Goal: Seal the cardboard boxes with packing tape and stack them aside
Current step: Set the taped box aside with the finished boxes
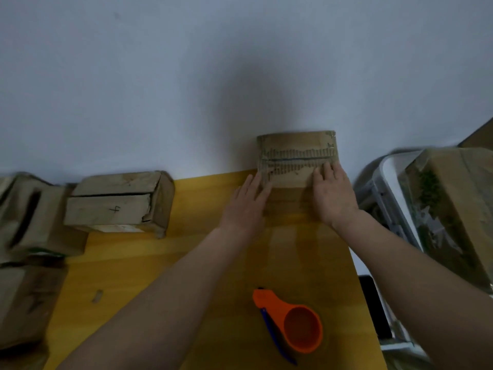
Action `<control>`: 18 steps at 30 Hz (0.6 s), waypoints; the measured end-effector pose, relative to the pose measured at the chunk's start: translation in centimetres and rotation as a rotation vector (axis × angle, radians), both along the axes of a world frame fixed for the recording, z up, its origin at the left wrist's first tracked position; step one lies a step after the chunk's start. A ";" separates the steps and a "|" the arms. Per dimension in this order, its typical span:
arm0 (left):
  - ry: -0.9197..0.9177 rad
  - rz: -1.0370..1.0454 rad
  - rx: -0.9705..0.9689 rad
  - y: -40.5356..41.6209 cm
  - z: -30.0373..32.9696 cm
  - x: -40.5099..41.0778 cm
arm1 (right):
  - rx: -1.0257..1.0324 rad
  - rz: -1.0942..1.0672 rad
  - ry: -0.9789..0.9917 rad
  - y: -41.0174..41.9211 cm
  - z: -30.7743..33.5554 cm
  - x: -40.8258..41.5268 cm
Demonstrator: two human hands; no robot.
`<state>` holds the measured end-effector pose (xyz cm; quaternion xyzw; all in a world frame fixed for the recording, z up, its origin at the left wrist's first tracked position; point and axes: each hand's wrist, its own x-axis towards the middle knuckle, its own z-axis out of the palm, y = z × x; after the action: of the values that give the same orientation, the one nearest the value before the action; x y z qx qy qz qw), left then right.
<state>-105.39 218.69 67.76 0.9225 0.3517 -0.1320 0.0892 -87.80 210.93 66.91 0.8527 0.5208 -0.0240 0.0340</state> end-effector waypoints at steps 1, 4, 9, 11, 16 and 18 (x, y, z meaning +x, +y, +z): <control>0.038 0.003 0.022 0.1 -0.3 -2.0 | 0.015 0.030 -0.038 0.1 -0.1 -1.0; 0.249 0.146 0.030 0.7 -1.6 -8.9 | 0.098 0.166 0.004 1.0 -0.2 -5.6; 0.290 0.427 0.003 4.1 -1.3 -19.6 | -0.059 0.320 0.015 3.4 -0.7 -14.7; 0.246 0.519 0.008 6.0 -1.1 -23.5 | -0.076 0.405 -0.012 5.0 -0.4 -17.9; 0.113 0.624 0.011 12.2 -0.8 -31.7 | -0.123 0.339 0.279 10.2 -0.2 -25.3; 0.042 0.660 -0.016 14.9 -0.7 -34.1 | -0.166 0.292 0.353 12.4 -0.3 -27.9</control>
<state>-139.50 233.64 67.10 0.7551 0.6322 -0.1179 0.1273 -115.69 223.36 66.62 0.7454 0.6325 -0.2102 0.0155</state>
